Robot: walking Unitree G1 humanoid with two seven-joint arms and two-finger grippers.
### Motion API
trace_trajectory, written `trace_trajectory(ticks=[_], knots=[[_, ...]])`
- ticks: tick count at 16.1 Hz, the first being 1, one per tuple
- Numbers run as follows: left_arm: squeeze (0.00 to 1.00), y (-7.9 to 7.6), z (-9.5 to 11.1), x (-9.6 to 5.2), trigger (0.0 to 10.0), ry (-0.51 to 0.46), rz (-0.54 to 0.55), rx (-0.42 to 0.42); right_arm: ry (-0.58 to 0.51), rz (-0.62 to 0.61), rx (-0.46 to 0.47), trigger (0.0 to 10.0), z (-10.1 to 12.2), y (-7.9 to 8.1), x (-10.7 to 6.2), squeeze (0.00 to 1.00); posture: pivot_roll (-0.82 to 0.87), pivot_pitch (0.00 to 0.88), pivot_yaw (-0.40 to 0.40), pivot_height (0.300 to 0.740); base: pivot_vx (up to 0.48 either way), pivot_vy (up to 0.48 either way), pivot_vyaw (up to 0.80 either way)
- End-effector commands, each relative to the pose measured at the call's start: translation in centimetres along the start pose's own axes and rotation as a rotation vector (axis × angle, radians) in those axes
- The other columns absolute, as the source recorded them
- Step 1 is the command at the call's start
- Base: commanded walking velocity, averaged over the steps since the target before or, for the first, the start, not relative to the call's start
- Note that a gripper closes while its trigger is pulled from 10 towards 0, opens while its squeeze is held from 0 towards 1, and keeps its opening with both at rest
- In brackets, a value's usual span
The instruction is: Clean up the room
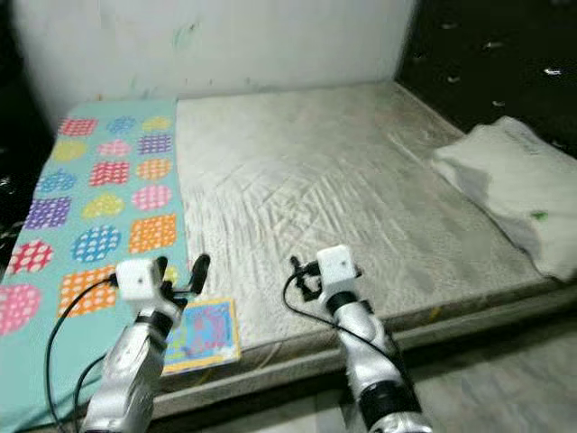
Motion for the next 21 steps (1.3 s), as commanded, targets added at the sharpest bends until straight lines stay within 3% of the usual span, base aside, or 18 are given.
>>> trace_trajectory(ticks=[1,11,16,21], knots=[[0.00,0.68,0.07,-0.26,10.0,-0.007,0.028,0.004,-0.018,0.022,0.009,10.0,0.76,1.06,0.33,0.00,-0.06,0.000,-0.028,0.740,0.000,0.000,0.00],[0.00,0.40,0.09,-0.30,10.0,-0.009,0.010,-0.005,-0.020,0.026,0.004,10.0,0.77,1.05,0.30,0.00,-0.06,0.000,-0.033,0.740,0.000,0.000,0.00],[0.00,0.56,-0.05,-0.34,10.0,0.001,0.010,0.004,-0.023,0.033,0.006,10.0,0.78,1.13,0.23,0.00,-0.06,0.000,-0.030,0.740,0.273,0.000,0.00],[0.00,0.62,-0.22,-0.36,10.0,0.011,0.013,0.004,-0.013,0.027,0.014,10.0,0.58,1.06,0.22,0.00,-0.06,0.000,-0.028,0.740,0.000,0.000,-0.23]])
Point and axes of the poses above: a point about 5 cm out from each wrist's last joint towards the gripper, its own x axis pointing out of the wrist towards the gripper, its own z axis along the axis of the wrist's last joint, y = z × x, the point moved 6 cm from there along x, pointing out of the wrist towards the gripper, and after that the axes turned 15 degrees about -x, right-handed, at the moved point
